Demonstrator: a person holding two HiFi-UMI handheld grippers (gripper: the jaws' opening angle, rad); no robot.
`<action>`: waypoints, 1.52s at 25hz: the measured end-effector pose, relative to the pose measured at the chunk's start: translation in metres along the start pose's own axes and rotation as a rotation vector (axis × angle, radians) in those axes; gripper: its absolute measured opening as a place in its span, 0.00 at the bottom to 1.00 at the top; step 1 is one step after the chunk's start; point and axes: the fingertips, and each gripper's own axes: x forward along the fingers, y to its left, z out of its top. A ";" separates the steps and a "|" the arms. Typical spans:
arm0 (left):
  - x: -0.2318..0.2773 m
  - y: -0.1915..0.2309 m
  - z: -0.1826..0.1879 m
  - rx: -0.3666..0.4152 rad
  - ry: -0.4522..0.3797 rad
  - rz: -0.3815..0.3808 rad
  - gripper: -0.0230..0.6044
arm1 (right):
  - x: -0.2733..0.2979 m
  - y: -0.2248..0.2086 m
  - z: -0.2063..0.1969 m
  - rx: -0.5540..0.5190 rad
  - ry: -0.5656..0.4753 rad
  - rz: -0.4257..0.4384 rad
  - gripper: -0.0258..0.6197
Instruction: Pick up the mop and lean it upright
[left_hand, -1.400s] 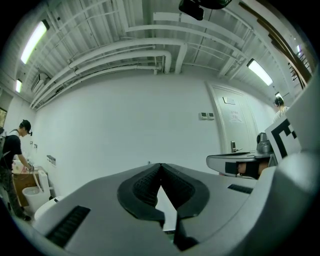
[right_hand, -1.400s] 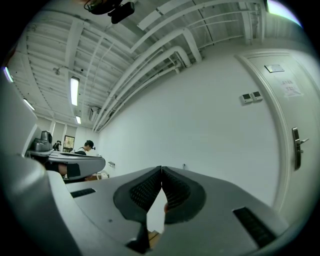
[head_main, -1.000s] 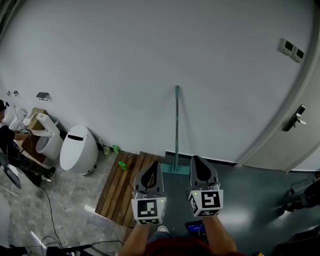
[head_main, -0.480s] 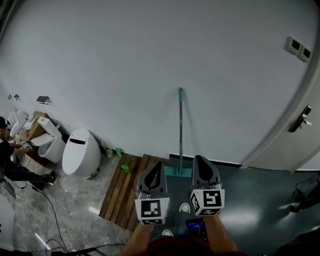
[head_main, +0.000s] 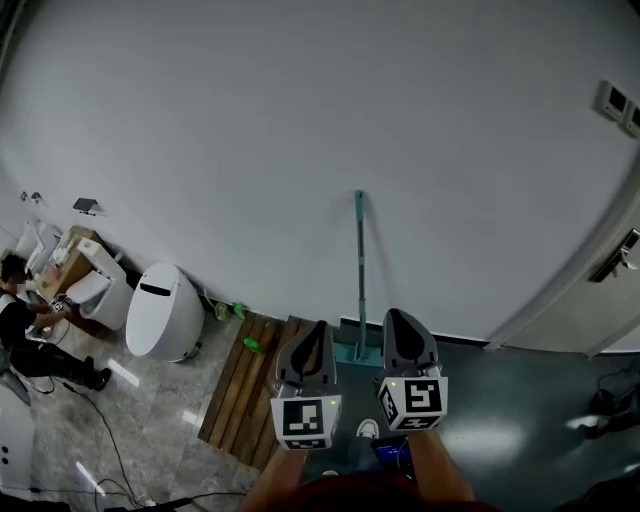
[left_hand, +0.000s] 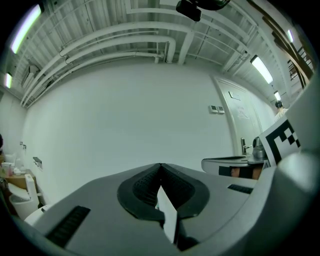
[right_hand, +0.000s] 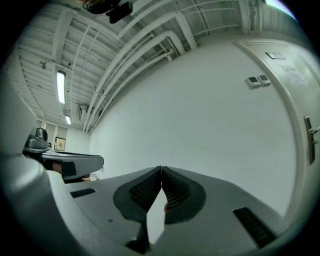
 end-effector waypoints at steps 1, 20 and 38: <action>0.012 -0.002 0.002 -0.001 -0.002 0.005 0.06 | 0.008 -0.008 0.001 0.000 0.000 0.005 0.07; 0.163 -0.019 0.001 0.004 -0.001 0.067 0.06 | 0.120 -0.118 0.002 0.014 0.005 0.054 0.07; 0.243 0.077 -0.009 -0.016 -0.022 -0.031 0.06 | 0.233 -0.079 0.006 -0.049 -0.005 -0.030 0.07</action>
